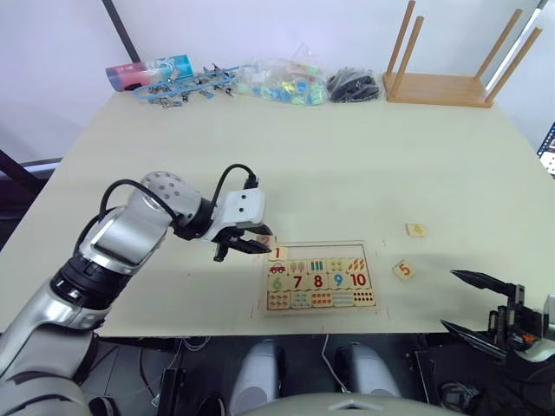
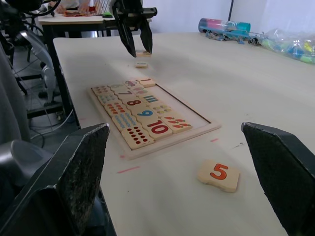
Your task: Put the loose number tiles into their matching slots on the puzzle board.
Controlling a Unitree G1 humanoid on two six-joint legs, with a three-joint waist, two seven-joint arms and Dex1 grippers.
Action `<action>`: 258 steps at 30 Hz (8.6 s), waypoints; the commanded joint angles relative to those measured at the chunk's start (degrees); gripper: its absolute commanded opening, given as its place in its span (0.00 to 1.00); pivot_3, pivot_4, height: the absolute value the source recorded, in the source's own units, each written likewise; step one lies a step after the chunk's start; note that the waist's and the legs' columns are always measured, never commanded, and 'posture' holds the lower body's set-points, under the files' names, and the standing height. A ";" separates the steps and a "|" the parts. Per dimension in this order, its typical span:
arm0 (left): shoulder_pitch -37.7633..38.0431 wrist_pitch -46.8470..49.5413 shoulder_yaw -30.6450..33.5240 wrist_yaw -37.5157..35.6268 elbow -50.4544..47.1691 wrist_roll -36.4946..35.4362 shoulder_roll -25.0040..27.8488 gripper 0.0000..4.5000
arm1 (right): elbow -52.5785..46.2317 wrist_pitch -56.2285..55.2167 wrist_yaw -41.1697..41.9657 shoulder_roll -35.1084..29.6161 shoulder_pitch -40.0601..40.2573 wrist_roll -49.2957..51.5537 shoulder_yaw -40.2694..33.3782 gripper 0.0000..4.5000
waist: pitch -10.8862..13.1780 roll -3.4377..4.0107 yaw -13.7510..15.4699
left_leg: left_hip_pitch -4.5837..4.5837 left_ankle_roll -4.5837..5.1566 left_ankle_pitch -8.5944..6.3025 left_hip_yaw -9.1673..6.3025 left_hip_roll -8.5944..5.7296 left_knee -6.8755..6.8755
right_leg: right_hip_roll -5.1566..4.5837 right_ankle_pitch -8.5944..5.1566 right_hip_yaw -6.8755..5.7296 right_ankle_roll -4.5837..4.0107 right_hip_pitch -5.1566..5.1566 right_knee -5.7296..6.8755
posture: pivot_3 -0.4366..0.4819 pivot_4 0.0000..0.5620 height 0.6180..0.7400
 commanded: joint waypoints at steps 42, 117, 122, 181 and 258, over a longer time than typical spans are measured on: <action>29.74 -25.69 21.67 -0.92 10.78 -5.74 4.79 0.99 | -7.46 5.03 -2.24 -2.78 -1.09 0.74 1.43 1.00 | 0.03 0.13 0.00 | 0.05 0.00 -0.01 0.06 0.13 -0.02 | -0.03 -0.10 0.14 -0.17 -0.02 0.01 | 0.48 0.27 0.98; -10.74 8.81 -8.71 -3.86 -3.09 8.15 -7.00 0.21 | -8.10 2.91 -5.85 -0.67 -1.41 -0.35 2.27 1.00 | 0.07 0.04 -0.10 | -0.08 0.00 0.00 -0.07 -0.02 0.07 | 0.88 -0.01 1.27 0.02 -0.03 -0.04 | 0.48 0.27 0.98; -13.11 13.41 -12.83 -3.00 -3.36 10.55 -8.95 0.21 | -7.79 2.44 -5.73 -0.42 -1.37 -0.43 2.47 1.00 | 0.07 0.04 0.01 | -0.06 0.00 0.00 -0.06 -0.01 0.07 | 0.90 -0.03 1.31 0.00 -0.03 -0.03 | 0.48 0.27 0.98; -14.52 12.88 -19.06 0.46 1.90 16.35 -15.12 0.21 | -6.73 0.24 -6.21 -0.24 -1.15 -1.08 2.90 1.00 | 0.07 0.04 0.01 | -0.08 0.01 0.00 -0.06 -0.05 0.10 | 0.91 -0.06 1.47 0.03 -0.03 0.02 | 0.48 0.27 0.98; -7.14 -29.81 -2.66 -10.20 34.83 6.81 -23.24 0.02 | -9.50 0.10 -9.89 -1.11 2.34 -0.73 1.57 1.00 | 0.06 0.05 -0.01 | -0.07 0.01 0.00 -0.05 -0.07 0.13 | 0.91 -0.03 1.44 0.08 -0.05 0.10 | 0.48 0.27 0.98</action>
